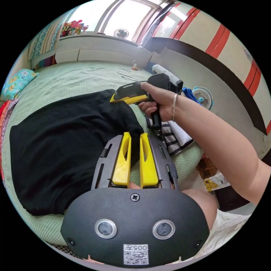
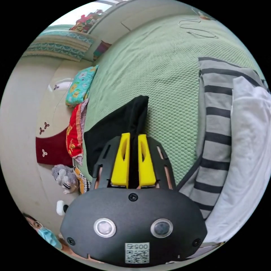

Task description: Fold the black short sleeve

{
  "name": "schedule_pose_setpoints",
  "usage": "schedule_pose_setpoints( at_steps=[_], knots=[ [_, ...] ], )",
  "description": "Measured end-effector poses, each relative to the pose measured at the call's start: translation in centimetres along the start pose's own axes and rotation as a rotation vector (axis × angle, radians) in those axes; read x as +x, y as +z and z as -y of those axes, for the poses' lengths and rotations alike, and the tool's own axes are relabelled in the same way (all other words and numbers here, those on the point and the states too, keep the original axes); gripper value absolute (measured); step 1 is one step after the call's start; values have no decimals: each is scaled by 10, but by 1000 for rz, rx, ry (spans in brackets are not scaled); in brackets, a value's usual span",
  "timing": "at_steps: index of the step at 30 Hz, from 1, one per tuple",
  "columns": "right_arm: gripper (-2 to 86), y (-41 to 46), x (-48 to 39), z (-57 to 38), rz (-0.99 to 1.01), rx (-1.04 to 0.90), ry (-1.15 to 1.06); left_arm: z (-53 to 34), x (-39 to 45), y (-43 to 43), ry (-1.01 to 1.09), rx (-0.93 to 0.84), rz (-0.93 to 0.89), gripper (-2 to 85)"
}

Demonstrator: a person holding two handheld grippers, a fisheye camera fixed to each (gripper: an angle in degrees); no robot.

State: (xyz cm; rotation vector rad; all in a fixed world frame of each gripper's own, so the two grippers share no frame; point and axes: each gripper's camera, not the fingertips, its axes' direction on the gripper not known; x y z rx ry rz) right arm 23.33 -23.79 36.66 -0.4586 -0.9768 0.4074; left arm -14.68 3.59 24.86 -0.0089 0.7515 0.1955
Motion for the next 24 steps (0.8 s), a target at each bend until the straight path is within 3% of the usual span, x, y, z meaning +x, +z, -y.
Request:
schedule_pose_setpoints(
  at_steps=[5, 12, 19, 24],
  knots=[
    [-9, 6, -94, -19, -280, 61, -225, -18, -33, -43, -21, 39, -42, 48],
    [3, 43, -221, -37, -384, 16, -350, -68, -92, -129, -43, 115, 59, 46],
    [8, 156, -366, -59, -531, -85, -519, -135, -207, -210, -290, 164, 75, 44],
    [10, 270, -418, -61, -688, -213, -526, -170, -276, -234, -477, 88, 69, 33]
  ],
)
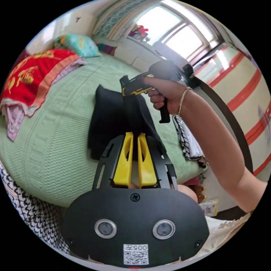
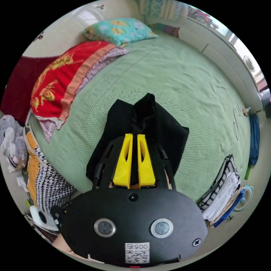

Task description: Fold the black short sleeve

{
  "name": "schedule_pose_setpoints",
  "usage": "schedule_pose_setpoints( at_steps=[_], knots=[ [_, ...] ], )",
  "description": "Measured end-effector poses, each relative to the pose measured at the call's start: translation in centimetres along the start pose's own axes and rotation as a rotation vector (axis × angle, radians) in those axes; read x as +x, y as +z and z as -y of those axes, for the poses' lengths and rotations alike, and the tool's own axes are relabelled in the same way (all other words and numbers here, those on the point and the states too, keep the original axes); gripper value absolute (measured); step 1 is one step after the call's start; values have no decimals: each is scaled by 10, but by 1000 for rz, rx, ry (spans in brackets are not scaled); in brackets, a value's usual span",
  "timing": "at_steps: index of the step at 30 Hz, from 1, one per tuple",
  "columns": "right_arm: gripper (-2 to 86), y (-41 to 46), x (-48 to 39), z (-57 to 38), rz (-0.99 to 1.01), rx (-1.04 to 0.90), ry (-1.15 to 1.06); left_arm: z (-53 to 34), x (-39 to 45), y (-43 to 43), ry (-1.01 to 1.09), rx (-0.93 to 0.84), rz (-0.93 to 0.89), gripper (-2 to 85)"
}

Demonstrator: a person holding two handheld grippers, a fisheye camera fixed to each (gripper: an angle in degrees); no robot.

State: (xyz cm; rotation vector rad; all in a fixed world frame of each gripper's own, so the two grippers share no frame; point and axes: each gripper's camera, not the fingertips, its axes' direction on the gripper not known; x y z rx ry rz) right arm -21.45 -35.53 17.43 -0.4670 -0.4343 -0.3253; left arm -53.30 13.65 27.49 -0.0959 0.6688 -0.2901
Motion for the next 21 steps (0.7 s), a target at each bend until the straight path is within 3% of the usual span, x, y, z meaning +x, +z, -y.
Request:
schedule_pose_setpoints(
  at_steps=[6, 13, 21],
  knots=[
    [27, 24, -64, 25, -190, -90, -48, -12, -32, -46, -9, 92, 176, 40],
    [124, -57, -67, -11, 283, 101, -228, -8, -37, -48, 64, 97, 174, 57],
    [134, -69, -50, -98, 265, 269, -336, 21, -31, -23, 149, 51, 217, 68]
  ],
)
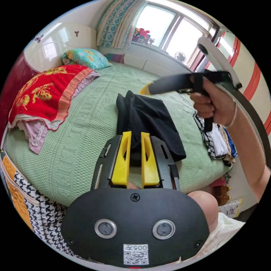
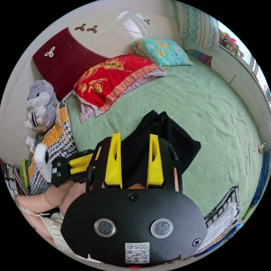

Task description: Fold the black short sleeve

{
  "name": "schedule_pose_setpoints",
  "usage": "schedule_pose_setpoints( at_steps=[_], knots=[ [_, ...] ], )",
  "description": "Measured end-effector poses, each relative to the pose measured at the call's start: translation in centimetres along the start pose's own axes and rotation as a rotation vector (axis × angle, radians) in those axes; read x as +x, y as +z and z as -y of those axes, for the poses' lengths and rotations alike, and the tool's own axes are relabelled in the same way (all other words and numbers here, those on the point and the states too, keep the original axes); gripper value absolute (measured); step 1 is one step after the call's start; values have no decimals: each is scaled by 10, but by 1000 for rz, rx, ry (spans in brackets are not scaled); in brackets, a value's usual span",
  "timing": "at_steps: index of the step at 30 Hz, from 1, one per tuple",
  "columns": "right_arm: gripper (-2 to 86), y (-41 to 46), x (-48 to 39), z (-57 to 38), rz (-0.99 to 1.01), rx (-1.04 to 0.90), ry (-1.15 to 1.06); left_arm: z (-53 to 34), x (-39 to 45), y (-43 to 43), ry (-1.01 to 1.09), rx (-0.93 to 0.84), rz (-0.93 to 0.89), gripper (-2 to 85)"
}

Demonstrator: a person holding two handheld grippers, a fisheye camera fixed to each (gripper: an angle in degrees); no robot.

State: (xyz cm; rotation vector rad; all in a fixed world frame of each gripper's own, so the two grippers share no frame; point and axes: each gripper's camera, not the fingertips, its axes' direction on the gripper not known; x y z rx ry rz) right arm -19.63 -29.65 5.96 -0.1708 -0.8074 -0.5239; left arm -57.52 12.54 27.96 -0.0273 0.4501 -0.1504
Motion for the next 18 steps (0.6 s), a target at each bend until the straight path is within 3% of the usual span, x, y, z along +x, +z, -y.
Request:
schedule_pose_setpoints(
  at_steps=[4, 10, 13, 18],
  knots=[
    [138, 11, -20, -59, 19, 1, -43, 9, -4, 19, -38, -93, 92, 39],
    [142, 26, -68, -116, -96, -31, -226, 10, -15, 9, -48, -79, 143, -1],
    [141, 34, -84, -125, -268, -21, -236, 8, -26, 1, -79, -61, 100, -1],
    [138, 15, -96, -133, -251, 62, -220, 5, -25, -3, -31, -30, 25, 9]
  ],
)
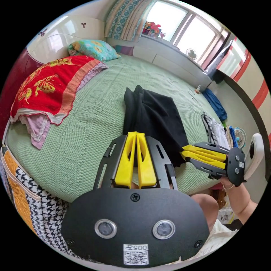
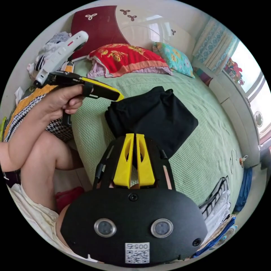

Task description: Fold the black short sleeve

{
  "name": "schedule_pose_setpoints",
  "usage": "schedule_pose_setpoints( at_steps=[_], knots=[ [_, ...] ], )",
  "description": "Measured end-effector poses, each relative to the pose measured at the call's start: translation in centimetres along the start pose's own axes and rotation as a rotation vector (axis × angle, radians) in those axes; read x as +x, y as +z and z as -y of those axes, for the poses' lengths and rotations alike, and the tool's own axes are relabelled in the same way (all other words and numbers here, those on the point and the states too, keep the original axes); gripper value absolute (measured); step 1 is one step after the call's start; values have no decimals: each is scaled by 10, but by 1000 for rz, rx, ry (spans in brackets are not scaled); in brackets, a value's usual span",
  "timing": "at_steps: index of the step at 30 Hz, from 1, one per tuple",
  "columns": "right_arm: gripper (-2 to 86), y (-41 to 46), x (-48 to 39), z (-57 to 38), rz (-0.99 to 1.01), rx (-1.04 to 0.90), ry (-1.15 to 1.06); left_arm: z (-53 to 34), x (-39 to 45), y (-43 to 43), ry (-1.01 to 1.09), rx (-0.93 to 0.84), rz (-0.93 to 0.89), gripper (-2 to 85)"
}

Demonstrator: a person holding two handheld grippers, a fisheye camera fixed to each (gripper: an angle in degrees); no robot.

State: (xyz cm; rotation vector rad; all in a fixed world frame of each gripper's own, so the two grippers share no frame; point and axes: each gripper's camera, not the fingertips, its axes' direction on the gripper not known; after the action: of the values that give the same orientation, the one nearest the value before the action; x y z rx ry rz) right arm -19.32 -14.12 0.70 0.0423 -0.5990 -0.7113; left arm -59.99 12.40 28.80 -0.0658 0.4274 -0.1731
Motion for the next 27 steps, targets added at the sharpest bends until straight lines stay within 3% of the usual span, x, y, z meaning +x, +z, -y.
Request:
schedule_pose_setpoints(
  at_steps=[5, 10, 18, 22, 27],
  knots=[
    [131, -15, -3, -5, 0, 40, -14, 10, 7, 36, 8, -127, -35, 75],
    [122, -14, -9, -7, -9, 31, -49, 17, 6, 39, -29, -133, 13, 19],
    [97, -8, -5, -7, 88, 42, -84, 0, -20, 5, -42, -81, 12, 8],
    [77, 29, 0, -2, 89, -106, -72, 4, -32, 20, -66, -149, -45, 23],
    [59, 21, 20, 12, 278, -227, -117, -4, -35, 2, -92, -98, -40, 67]
  ],
)
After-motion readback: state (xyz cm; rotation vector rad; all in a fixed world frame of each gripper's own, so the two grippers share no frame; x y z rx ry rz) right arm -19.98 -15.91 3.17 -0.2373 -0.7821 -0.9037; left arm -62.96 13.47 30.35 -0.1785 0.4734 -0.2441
